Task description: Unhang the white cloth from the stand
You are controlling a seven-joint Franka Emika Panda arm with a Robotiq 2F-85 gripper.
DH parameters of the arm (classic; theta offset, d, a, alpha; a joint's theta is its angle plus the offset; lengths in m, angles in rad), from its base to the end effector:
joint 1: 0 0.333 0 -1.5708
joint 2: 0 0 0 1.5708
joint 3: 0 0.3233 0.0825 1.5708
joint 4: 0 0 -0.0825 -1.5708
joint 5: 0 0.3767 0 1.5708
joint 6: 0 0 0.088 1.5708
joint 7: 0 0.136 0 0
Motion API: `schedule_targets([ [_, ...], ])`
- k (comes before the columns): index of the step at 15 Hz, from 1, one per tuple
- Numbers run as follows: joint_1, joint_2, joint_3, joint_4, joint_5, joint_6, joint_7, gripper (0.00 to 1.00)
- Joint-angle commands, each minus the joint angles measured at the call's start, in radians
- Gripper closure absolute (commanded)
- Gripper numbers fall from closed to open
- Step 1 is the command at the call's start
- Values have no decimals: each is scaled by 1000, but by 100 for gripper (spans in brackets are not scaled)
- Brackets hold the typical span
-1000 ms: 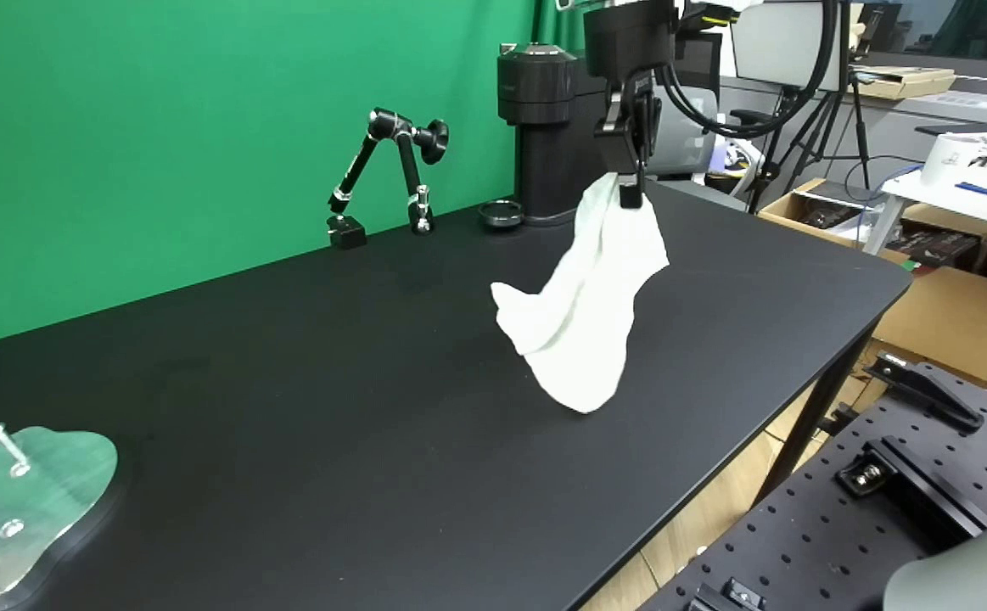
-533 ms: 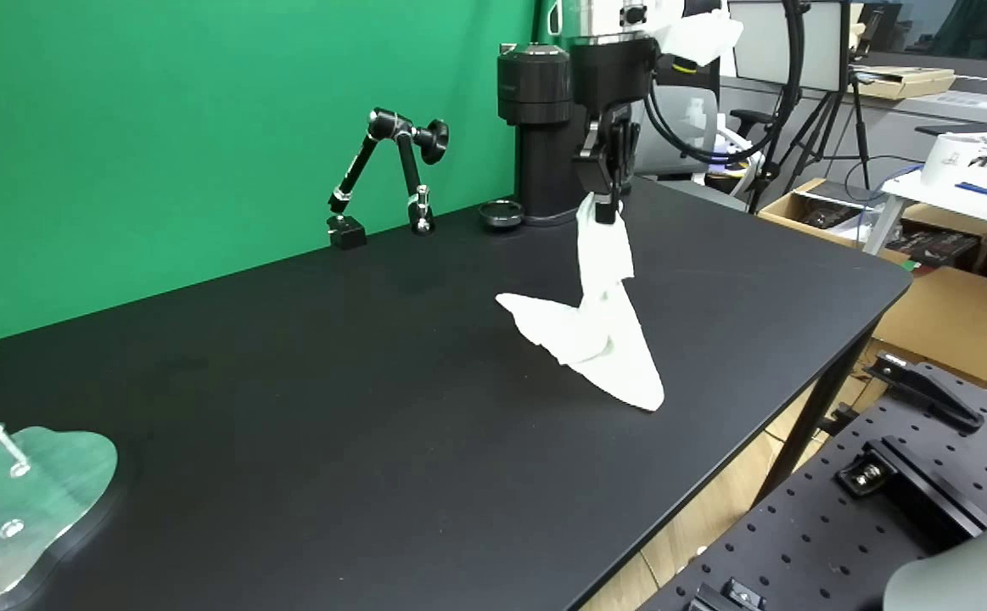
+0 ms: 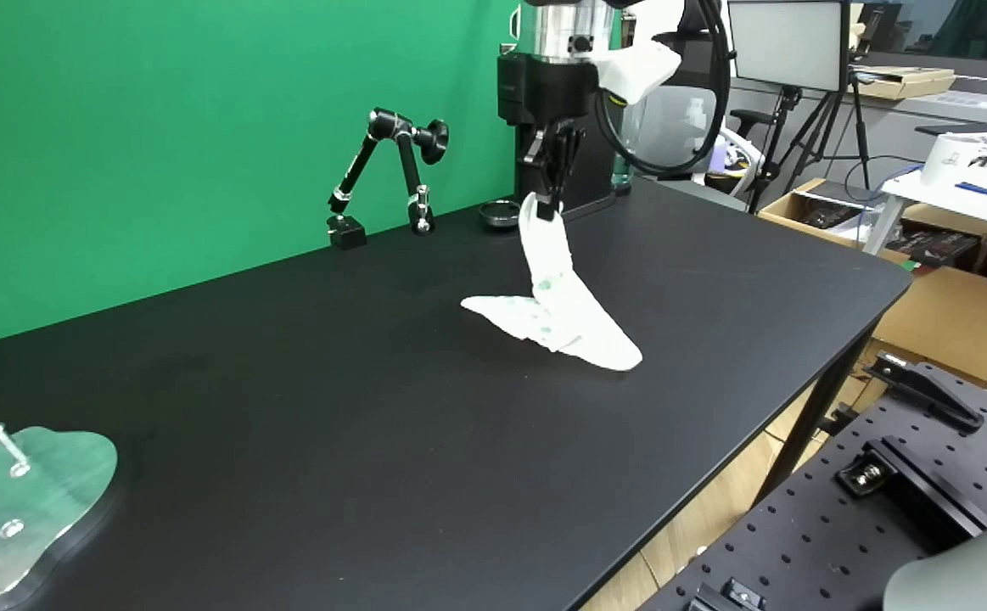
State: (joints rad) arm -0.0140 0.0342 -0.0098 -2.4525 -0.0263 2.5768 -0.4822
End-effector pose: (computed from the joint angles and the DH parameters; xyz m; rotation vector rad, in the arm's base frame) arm 0.4881 -0.0116 0.2772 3.0126 0.7372 0.1294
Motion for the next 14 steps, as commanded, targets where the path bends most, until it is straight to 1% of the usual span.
schedule_targets([
  [1, 2, 36, 19, 43, 52, -15, -46, 60],
  [5, -2, 18, 37, 33, 97, -87, -87, 32],
  [7, -1, 7, 34, 24, 78, -124, -68, 20],
  [9, 0, 0, 25, 15, 33, -131, -24, 6],
  [11, -2, -1, 19, 14, 2, -153, -6, 0],
  [14, -8, 1, 14, 15, -8, -181, -4, 0],
])
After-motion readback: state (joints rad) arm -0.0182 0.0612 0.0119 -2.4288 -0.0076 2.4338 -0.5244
